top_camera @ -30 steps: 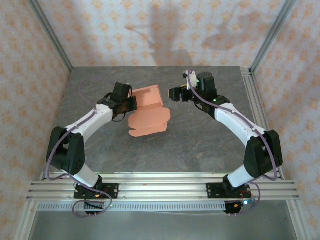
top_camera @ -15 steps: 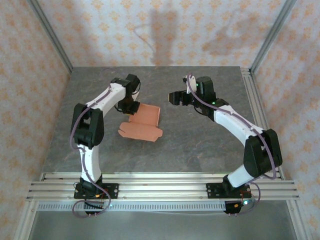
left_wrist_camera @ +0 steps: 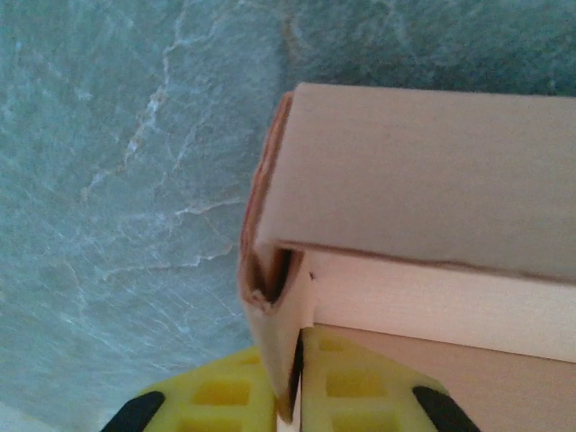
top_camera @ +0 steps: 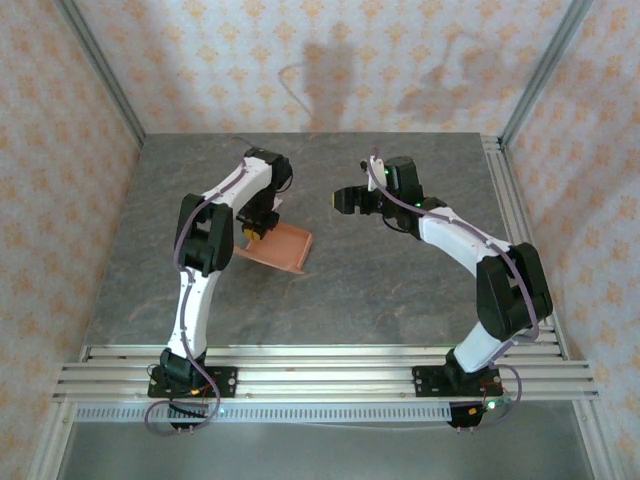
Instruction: Fold the paper box
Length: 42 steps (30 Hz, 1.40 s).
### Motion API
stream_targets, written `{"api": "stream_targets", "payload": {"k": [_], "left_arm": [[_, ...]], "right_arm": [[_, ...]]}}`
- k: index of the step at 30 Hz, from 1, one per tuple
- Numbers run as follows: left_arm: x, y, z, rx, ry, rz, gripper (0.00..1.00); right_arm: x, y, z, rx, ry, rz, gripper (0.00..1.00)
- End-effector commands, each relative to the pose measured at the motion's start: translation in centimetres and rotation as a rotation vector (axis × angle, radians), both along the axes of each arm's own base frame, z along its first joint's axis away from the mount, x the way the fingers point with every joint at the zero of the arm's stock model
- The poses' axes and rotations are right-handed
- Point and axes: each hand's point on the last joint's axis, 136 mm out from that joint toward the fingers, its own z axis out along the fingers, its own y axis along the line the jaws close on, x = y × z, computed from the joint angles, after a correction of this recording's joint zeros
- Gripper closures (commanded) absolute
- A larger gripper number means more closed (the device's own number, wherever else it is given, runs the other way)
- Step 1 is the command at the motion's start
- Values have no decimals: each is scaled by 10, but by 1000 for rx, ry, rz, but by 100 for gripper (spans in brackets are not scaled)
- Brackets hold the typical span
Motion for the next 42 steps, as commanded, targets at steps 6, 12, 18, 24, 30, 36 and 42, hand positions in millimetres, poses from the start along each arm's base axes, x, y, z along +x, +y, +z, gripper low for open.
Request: {"api": "stream_targets", "payload": {"k": [6,12,18,24,30,36,42], "left_arm": [[4,-4,27,11,-35,-70,59],[12,-12,59,-53,-152,-62,31],[29,-17,103,-129,-392,5,9],[36,29,166,-148,-738,238,0],[2,73,212,-176,-991,412,0],[-42,93,235,-149,-1118,455,0],[-60,95,230,-149,-1113,440,0]], "right_arm": [[12,0,17,-21,-61,-8,17],[11,1,0,-62,-33,25,17],[8,11,-20,-130,-13,78,15],[3,29,-57,-290,5,126,15],[-4,69,-75,-420,-31,201,15],[-8,117,-99,-520,-73,275,14],[9,141,-111,-539,-53,192,17]]}}
